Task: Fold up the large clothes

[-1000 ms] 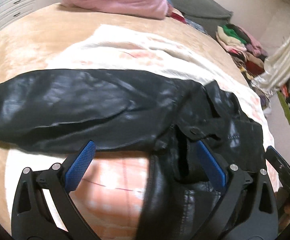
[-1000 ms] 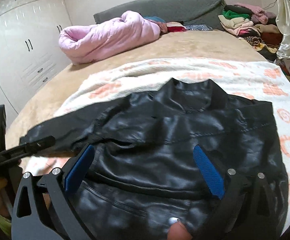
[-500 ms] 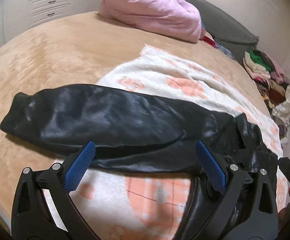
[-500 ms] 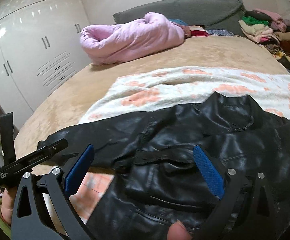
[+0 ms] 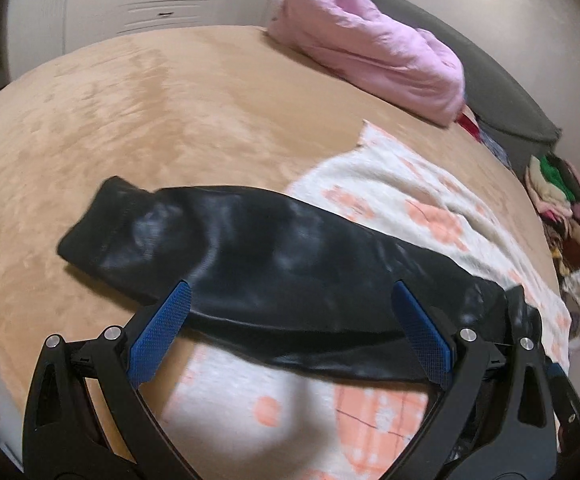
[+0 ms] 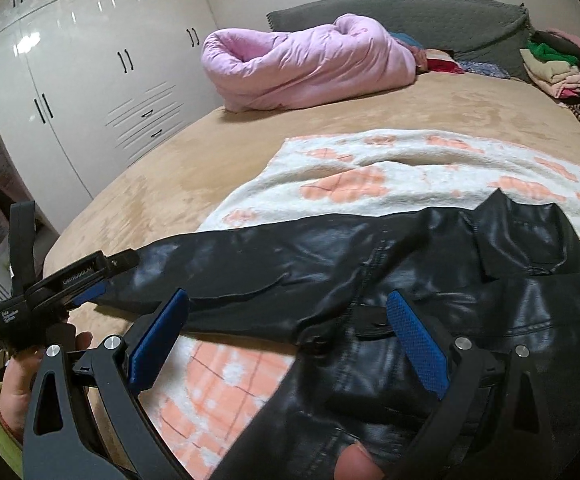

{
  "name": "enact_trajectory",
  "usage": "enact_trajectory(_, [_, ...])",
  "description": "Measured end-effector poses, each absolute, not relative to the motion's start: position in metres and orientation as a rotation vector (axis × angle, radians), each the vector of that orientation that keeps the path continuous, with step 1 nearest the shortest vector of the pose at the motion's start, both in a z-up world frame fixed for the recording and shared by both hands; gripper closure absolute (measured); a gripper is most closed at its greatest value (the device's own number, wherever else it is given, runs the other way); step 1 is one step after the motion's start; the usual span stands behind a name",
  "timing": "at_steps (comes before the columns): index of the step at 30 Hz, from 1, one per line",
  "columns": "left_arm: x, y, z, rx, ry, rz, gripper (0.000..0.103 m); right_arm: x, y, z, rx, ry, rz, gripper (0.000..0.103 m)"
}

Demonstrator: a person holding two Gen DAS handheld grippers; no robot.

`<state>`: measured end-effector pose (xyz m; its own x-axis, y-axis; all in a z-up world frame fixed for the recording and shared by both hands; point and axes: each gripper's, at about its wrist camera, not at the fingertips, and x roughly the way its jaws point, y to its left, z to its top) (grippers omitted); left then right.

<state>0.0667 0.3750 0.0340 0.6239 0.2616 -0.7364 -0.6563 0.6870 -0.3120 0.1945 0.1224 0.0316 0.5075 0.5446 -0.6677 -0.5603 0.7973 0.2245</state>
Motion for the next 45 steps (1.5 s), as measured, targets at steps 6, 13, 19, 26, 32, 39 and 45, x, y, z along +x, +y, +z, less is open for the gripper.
enact_trajectory(6, [0.057, 0.397, 0.026, -0.658, 0.728, 0.613, 0.009, 0.193, 0.144, 0.027, -0.044, 0.808, 0.700, 0.004])
enact_trajectory(13, [0.039, 0.425, 0.015, -0.719, 0.747, 0.678, 0.009, 0.182, 0.160, 0.027, -0.084, 0.808, 0.746, 0.004])
enact_trajectory(19, [0.031, 0.443, -0.005, -0.826, 0.786, 0.644, 0.009, 0.175, 0.157, 0.019, -0.086, 0.825, 0.753, 0.004])
enact_trajectory(26, [0.035, 0.460, -0.036, -0.993, 0.763, 0.589, 0.010, 0.171, 0.135, 0.014, -0.046, 0.844, 0.734, 0.004])
enact_trajectory(32, [0.047, 0.446, -0.031, -0.969, 0.711, 0.497, 0.054, 0.170, 0.111, 0.006, -0.029, 0.861, 0.684, 0.004])
enact_trajectory(39, [0.064, 0.422, 0.009, -0.810, 0.624, 0.407, 0.097, 0.165, 0.071, 0.012, 0.036, 0.834, 0.624, 0.004])
enact_trajectory(45, [0.068, 0.391, 0.061, -0.730, 0.488, 0.334, 0.100, 0.162, 0.034, 0.020, 0.068, 0.805, 0.563, 0.004])
